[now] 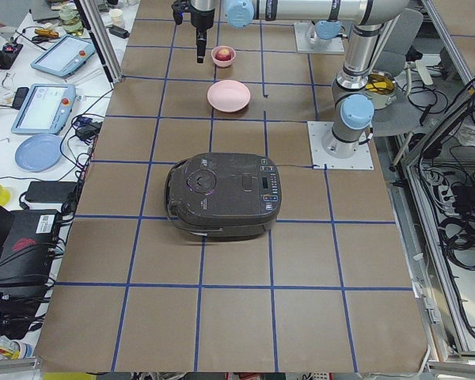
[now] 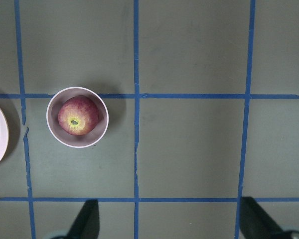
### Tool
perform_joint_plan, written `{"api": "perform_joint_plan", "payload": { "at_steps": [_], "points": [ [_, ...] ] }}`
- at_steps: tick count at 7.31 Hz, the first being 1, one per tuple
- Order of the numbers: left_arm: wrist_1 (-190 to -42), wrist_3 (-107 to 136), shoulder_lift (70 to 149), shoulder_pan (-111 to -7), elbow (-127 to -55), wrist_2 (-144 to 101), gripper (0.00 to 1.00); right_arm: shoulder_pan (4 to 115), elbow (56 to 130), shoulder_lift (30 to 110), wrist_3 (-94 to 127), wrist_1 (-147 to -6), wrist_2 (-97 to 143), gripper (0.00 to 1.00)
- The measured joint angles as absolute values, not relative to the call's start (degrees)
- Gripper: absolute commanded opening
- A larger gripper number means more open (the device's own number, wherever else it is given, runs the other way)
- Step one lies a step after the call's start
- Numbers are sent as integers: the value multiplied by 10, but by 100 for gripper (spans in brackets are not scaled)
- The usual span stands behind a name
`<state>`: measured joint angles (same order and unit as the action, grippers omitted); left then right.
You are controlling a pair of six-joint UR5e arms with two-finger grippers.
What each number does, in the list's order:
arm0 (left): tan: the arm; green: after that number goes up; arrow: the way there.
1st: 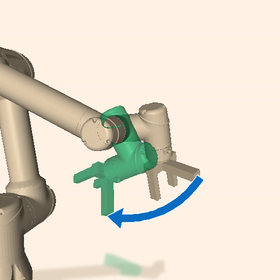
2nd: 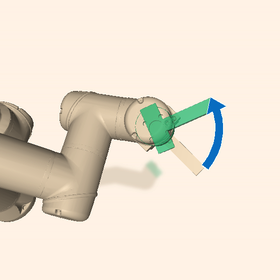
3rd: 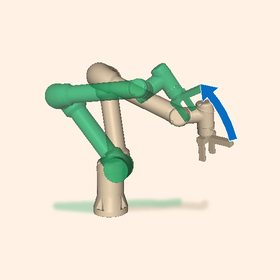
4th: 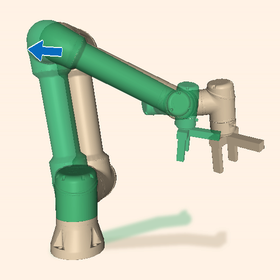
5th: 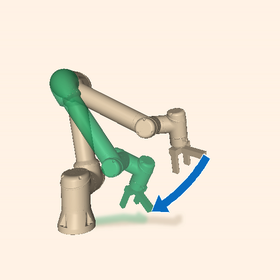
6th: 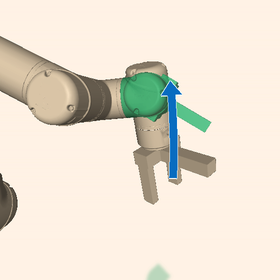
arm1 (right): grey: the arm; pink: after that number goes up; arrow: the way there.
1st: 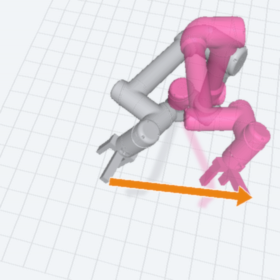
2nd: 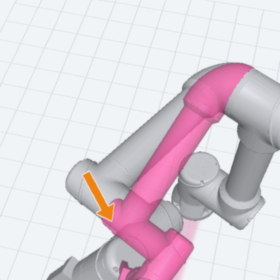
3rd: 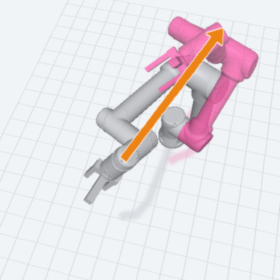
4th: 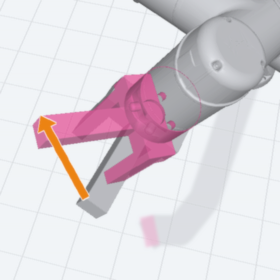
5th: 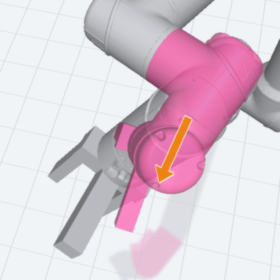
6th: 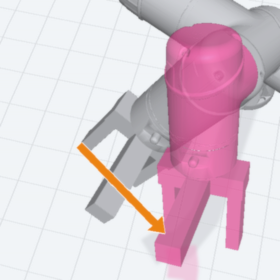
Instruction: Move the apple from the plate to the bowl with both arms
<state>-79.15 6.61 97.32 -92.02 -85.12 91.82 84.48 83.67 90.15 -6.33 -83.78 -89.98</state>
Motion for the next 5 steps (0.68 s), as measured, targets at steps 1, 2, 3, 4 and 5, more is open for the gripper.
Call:
{"api": "perform_joint_plan", "payload": {
  "at_steps": [1,2,3,4,5],
  "points": [
    [-791,66,974,-920,-852,919,100,846,837,900,-63,-840,-899,100],
    [-791,65,974,-920,-852,919,100,847,840,899,-63,-843,-898,100],
    [-791,65,972,-920,-851,919,100,847,844,900,-63,-845,-898,100],
    [-792,65,970,-920,-851,919,100,847,846,900,-62,-846,-898,100],
    [-793,65,971,-920,-852,919,100,846,847,901,-62,-846,-898,100]
  ]
}}
